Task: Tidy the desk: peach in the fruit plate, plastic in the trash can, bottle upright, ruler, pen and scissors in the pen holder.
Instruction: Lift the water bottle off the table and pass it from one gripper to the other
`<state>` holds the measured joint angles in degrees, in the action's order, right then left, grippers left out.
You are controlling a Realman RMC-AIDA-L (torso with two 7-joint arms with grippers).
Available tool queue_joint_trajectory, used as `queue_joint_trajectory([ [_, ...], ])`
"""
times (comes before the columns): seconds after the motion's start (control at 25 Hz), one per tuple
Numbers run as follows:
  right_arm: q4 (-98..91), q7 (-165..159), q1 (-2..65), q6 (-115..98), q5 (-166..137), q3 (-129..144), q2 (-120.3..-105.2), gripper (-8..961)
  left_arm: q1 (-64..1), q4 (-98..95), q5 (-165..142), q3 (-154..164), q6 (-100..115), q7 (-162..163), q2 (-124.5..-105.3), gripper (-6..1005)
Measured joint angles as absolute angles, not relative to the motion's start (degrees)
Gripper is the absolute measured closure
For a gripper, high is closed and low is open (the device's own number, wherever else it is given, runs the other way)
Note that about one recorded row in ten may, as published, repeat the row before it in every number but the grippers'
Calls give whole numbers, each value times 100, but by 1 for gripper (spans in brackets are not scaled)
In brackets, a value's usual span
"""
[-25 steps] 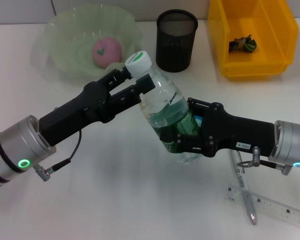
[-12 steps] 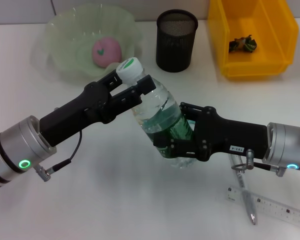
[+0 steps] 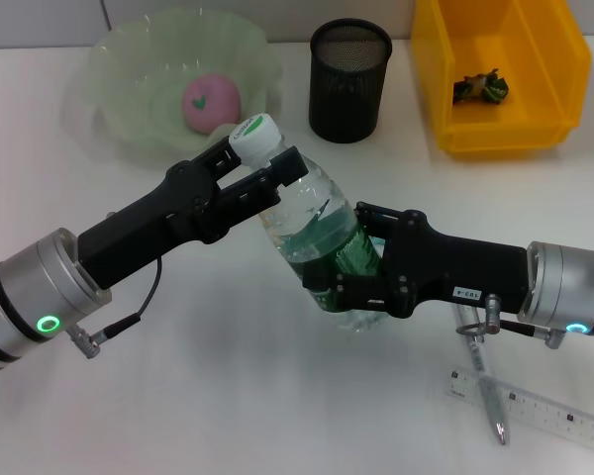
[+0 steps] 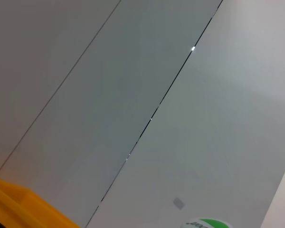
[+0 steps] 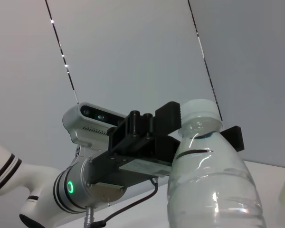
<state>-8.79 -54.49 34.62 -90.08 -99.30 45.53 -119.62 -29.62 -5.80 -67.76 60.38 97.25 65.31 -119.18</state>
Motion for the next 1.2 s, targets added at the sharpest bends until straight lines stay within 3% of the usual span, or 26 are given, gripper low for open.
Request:
queue_joint_trajectory([
  [1.08,-879,-5449,3472,-9008,-9922,4553,-11962,190,-3044,-586,-6771,6031,9606,6596,-11918,353],
  [1.2,-879,-5449,3472,-9008,-9915,4553,-11962,190,-3036,-589,-6768,6026,9605,6596,-11918,504],
])
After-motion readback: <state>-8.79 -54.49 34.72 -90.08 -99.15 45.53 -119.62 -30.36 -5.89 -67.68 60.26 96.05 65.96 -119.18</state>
